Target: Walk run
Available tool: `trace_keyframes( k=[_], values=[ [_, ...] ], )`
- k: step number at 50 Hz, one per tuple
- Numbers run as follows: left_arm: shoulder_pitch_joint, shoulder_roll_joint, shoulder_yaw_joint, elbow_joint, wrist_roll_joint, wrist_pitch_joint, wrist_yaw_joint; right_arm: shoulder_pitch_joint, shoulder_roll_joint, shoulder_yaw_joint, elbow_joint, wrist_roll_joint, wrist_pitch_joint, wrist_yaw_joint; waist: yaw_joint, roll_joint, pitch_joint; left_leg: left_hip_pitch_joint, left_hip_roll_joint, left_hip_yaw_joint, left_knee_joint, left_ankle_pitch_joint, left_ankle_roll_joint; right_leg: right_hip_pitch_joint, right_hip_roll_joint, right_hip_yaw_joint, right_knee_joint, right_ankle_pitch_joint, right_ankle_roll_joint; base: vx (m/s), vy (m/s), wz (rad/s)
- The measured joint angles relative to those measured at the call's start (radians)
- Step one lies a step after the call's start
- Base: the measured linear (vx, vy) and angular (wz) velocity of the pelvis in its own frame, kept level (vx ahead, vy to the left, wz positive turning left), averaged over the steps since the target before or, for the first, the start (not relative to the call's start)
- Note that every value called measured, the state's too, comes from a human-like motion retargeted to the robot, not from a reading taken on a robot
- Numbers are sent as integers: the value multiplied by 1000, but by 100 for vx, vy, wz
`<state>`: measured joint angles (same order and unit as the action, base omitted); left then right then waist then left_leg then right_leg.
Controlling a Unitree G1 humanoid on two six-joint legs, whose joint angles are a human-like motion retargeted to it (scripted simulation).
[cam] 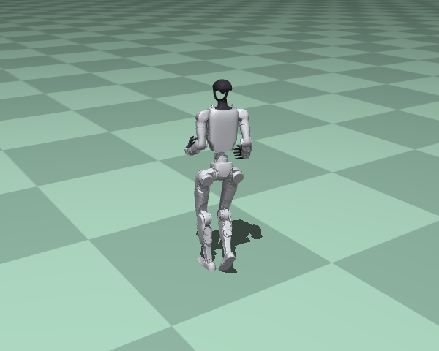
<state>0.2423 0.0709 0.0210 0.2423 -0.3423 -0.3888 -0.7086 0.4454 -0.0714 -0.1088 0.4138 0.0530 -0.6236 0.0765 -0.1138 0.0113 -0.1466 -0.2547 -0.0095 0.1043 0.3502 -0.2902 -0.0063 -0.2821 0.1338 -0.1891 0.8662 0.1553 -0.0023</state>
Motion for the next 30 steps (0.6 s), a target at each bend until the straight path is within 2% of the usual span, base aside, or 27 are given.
trace_keyframes(
  k=[2,3,7,10,12,13,14,15,17,18,20,22,23,25,28,30],
  values=[
    [-40,-3,9,3,-6,3,1,47,17,-4,21,41,7,47,-33,16,-6,73,-15,2,-70,63,5,-90,-23,-18,-85,-128,47,78,-31,-23],
    [-53,-4,5,4,-13,7,1,66,22,-13,25,57,10,70,-56,24,-12,112,-24,-5,-108,109,-4,-128,-49,-47,-152,-159,52,94,-34,8],
    [-73,-5,-15,5,-70,26,-5,100,32,-38,15,74,6,98,-157,33,-34,252,-76,-9,-198,318,-30,-218,-141,-178,-493,-256,13,123,-50,14],
    [-84,4,-11,5,-96,29,-11,73,53,-47,-16,23,1,49,-211,51,-35,344,-84,15,-207,520,-58,-227,-151,-196,-681,-305,-17,111,-42,-7],
    [-92,9,-11,5,-100,19,-9,33,79,-55,-56,-42,5,-17,-231,65,-22,367,-95,-35,-119,689,-109,-209,-160,-203,-672,-179,-186,114,-26,-24],
    [-92,7,-6,2,-99,15,-14,8,88,-54,-83,-76,10,-63,-226,65,-22,357,-104,-20,-47,781,-123,-193,-169,-193,-632,-217,-241,132,-33,-119],
    [-69,3,14,-1,-92,12,-34,-10,97,-38,-106,-100,12,-108,-197,65,-13,324,-93,13,116,812,-105,-167,-130,-129,-577,-265,-259,165,-64,-229],
    [-34,-1,43,-4,-81,8,-62,-23,106,-15,-127,-118,14,-151,-157,67,0,280,-71,55,326,814,-70,-136,-69,-39,-513,-319,-259,174,-90,-235],
    [16,-30,50,9,-47,-1,-111,-130,130,-47,-137,-99,9,-199,-84,19,-25,151,-152,-31,485,780,-53,-130,-122,10,-456,-368,-227,136,-69,-158],
    [32,-50,43,21,-30,-7,-110,-190,129,-75,-137,-68,10,-173,-39,-11,-36,64,-150,3,587,693,-37,-104,-137,27,-453,-397,-222,114,-43,-150],
    [91,-81,55,38,-10,-12,-92,-265,109,-34,-151,-21,21,-121,-22,-44,-53,-30,-121,79,643,556,57,-29,-148,70,-493,-421,-213,128,-34,-136],
    [159,-110,65,46,11,-16,-79,-312,75,-8,-176,9,24,-89,-32,-45,-52,-121,-132,41,579,422,140,53,-139,76,-557,-404,-209,118,-26,-61],
    [186,-126,72,47,24,-17,-77,-337,53,-7,-190,20,23,-79,-30,-45,-44,-168,-143,9,513,370,150,91,-134,68,-595,-371,-204,115,-26,-60],
    [219,-148,84,51,52,-17,-73,-381,4,-3,-213,28,26,-71,8,-61,-26,-235,-146,13,329,310,126,170,-112,80,-675,-259,-176,140,-37,-110],
    [241,-148,93,55,82,-17,-64,-394,-50,0,-240,16,35,-71,122,-68,0,-237,-147,22,-19,279,107,287,-61,144,-730,-62,-135,121,-33,-175],
    [244,-146,93,46,96,-17,-55,-391,-75,-1,-239,8,41,-72,199,-94,21,-232,-166,-3,-186,211,37,356,-71,156,-733,87,-110,153,-30,-159]
  ],
)
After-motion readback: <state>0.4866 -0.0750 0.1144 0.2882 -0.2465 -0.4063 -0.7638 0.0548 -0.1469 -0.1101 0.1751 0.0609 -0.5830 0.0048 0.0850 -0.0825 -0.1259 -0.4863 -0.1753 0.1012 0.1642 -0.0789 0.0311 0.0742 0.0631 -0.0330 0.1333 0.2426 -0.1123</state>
